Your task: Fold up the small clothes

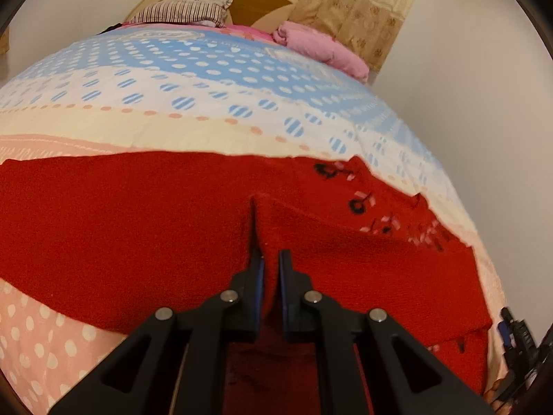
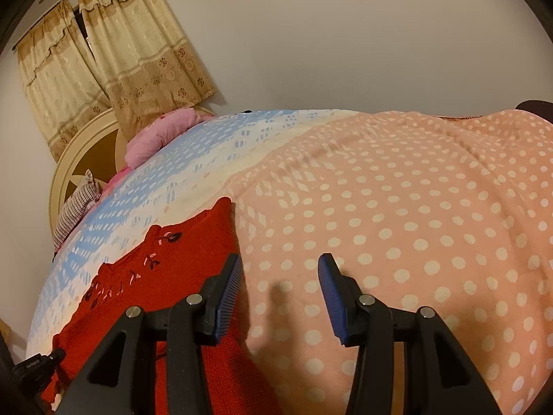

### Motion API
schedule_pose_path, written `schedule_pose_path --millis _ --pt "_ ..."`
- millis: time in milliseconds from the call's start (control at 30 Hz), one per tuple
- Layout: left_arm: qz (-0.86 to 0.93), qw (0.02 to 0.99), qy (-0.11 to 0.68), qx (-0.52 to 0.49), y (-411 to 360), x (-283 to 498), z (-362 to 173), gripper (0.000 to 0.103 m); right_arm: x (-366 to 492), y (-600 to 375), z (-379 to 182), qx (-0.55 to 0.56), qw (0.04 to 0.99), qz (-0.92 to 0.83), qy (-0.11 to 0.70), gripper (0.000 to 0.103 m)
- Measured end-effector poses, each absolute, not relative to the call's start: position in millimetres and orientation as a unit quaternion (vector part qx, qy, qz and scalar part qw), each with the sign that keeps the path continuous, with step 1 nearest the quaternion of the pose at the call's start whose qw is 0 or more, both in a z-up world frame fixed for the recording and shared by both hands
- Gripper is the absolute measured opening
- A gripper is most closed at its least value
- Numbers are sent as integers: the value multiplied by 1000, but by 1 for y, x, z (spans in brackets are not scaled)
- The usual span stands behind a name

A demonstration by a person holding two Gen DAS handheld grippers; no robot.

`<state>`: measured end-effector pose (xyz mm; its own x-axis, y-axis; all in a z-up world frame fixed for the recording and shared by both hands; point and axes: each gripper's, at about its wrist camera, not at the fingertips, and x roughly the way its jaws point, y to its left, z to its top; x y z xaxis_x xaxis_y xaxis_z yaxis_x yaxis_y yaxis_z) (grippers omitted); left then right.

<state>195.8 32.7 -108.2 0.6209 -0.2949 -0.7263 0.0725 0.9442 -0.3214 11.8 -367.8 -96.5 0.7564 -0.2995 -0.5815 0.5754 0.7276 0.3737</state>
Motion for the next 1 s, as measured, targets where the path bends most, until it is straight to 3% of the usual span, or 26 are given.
schedule_pose_path --millis 267,467,500,533,600,633,800,1000 --pt "-80 896 426 -100 23 196 -114 13 14 -366 -98 273 894 -248 255 47" --pt "-79 898 426 -82 21 195 -107 22 30 -323 -80 161 932 -208 250 47" --pt "-80 896 425 -100 30 193 -103 34 35 -318 -81 147 934 -198 258 47" --pt "-65 898 419 -113 41 188 -98 54 41 -314 -82 135 934 -188 271 47" --pt "-24 911 391 -130 70 175 -85 77 54 -313 -89 125 926 -180 306 47" --pt "-2 918 371 -136 89 165 -77 80 61 -314 -94 127 921 -173 326 47" --pt "108 922 337 -156 174 133 -70 80 79 -320 -111 138 899 -160 384 48" --pt "212 861 332 -321 292 107 -101 80 79 -317 -111 137 900 -160 382 49"
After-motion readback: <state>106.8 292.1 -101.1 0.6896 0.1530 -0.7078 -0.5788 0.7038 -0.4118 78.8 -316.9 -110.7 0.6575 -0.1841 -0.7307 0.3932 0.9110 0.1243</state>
